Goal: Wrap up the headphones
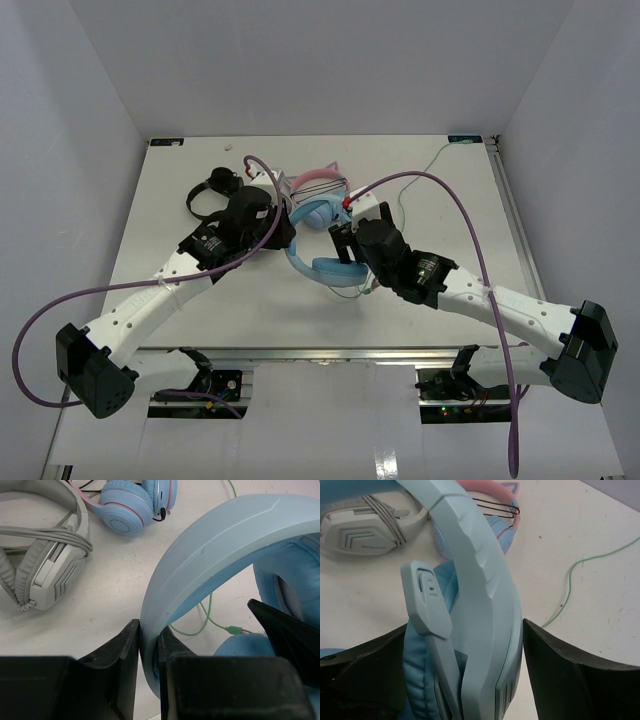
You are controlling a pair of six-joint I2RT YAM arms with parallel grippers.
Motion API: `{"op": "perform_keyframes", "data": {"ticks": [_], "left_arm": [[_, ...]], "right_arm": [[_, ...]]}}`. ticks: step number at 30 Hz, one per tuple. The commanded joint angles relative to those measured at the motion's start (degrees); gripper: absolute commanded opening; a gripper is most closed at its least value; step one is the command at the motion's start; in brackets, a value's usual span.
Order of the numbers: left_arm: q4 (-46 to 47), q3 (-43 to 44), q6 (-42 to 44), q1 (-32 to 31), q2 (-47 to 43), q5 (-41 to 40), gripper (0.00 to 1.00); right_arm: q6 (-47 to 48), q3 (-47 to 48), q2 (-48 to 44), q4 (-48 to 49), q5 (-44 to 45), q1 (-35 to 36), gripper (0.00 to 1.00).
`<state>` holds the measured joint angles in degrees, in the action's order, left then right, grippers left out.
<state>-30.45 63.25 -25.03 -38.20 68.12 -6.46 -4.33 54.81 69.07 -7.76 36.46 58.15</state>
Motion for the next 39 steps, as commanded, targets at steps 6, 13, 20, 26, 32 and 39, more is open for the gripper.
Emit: {"op": "perform_keyframes", "data": {"ticks": [6,13,20,26,32,39], "left_arm": [[7.7,-0.2,-3.3,0.2,-3.1,7.5,0.0],[6.4,1.9,2.5,0.2,-1.1,11.6,0.37],[5.9,2.0,6.5,0.2,0.5,9.6,0.58],[5.0,3.0,8.9,0.2,3.2,4.3,0.58],[5.9,4.4,11.3,0.0,4.1,-0.6,0.56],[4.5,7.3,14.8,-2.1,6.1,-6.1,0.52]], "right_arm": [[0.6,-1.6,0.9,3.4,4.2,0.2,0.34],[1.9,3.4,-0.4,-1.6,-1.2,-0.6,0.08],[-0.1,10.8,4.5,-12.9,-7.4,-1.1,0.08],[-0.7,10.5,5.0,-13.4,-11.7,-2.6,0.08],[-1.8,10.9,5.7,-14.8,-14.8,-4.4,0.08],[-2.4,11.0,6.3,-15.2,-16.3,-5.3,0.08]]}}
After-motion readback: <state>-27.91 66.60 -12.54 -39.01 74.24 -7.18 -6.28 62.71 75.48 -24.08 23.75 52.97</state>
